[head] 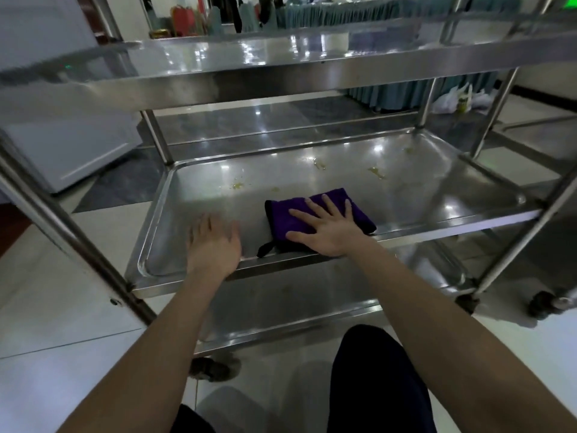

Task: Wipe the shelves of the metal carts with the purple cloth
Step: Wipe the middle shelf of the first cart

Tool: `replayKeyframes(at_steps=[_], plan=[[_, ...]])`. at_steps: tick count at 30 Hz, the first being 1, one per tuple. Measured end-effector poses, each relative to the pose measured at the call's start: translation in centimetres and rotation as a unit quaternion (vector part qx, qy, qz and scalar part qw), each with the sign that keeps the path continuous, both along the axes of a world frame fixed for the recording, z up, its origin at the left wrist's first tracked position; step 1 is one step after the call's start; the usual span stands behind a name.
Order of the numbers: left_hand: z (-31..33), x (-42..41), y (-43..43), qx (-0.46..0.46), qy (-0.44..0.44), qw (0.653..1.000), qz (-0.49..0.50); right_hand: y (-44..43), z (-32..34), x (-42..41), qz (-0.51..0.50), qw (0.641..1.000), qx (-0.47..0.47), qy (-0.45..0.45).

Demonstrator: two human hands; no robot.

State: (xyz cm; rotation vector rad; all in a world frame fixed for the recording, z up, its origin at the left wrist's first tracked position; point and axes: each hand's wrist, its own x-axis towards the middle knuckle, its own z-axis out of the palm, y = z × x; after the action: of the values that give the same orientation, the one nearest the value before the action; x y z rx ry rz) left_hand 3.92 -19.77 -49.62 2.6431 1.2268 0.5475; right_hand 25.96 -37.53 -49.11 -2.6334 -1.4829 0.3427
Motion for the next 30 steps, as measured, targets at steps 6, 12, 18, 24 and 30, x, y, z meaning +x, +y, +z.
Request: replayKeyframes(at_steps=[6, 12, 18, 24, 30], plan=[[-0.3, -0.2, -0.1, 0.019, -0.021, 1.000, 0.007, -5.9, 0.4, 9.5, -0.113, 0.993, -0.027, 0.008], [-0.5, 0.0, -0.3, 0.068, -0.024, 0.997, -0.036, -0.9, -0.4, 9.3, -0.144, 0.989, -0.031, -0.003], [-0.2, -0.1, -0.1, 0.074, -0.025, 0.995, -0.058, 10.2, -0.3, 1.7, -0.045, 0.998, -0.022, -0.022], [0.7, -0.7, 0.0, 0.073, 0.030, 0.995, -0.055, 7.4, -0.9, -1.0, 0.016, 1.000, 0.005, -0.008], [1.0, -0.9, 0.3, 0.083, 0.077, 0.990, -0.088, -3.4, 0.0, 5.5, -0.091, 0.996, -0.009, -0.015]])
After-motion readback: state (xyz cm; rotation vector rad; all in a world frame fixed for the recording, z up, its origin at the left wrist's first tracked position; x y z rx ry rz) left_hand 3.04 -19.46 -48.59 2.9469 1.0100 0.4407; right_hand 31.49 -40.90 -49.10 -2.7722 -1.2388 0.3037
